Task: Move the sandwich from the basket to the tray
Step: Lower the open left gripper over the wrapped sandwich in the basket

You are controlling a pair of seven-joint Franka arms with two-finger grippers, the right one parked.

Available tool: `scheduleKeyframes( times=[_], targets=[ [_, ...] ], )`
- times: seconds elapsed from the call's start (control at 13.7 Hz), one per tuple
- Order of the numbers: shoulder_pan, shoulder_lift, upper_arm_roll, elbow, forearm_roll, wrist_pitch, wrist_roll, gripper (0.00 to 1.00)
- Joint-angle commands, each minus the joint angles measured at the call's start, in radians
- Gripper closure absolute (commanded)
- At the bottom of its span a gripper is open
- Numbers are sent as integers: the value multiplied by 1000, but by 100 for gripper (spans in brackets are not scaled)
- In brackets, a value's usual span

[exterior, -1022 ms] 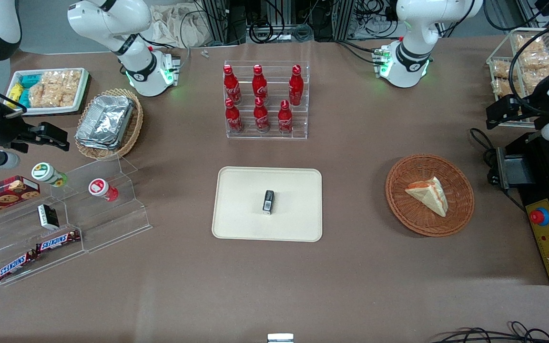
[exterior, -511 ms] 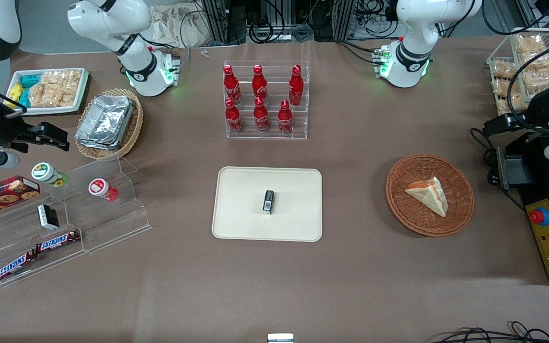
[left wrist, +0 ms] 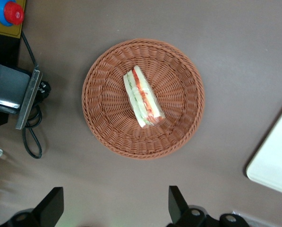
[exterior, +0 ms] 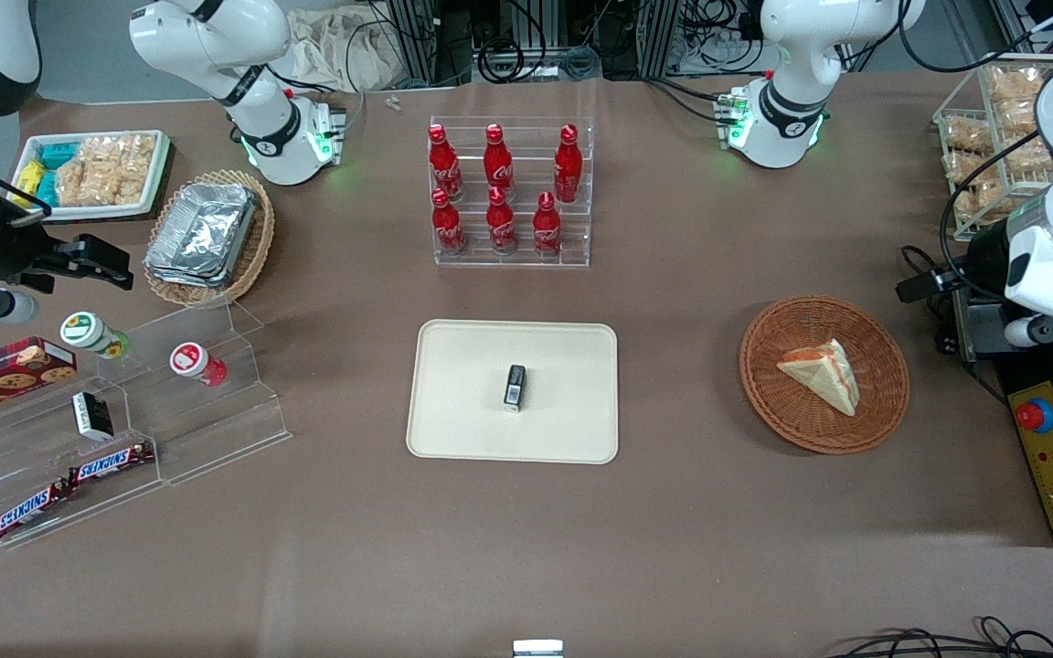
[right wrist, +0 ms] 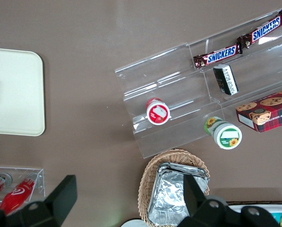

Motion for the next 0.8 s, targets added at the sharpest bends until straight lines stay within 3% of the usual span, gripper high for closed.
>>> scheduleKeyframes(
  times=[0.0,0.44,0.73],
  targets=[
    [2,-48,3,-114,-8,97,-52,1],
    [1,-27,1,-315,-13,382,-196,1],
    [-12,59,-5,-340,-6,479,-312,1]
  ],
)
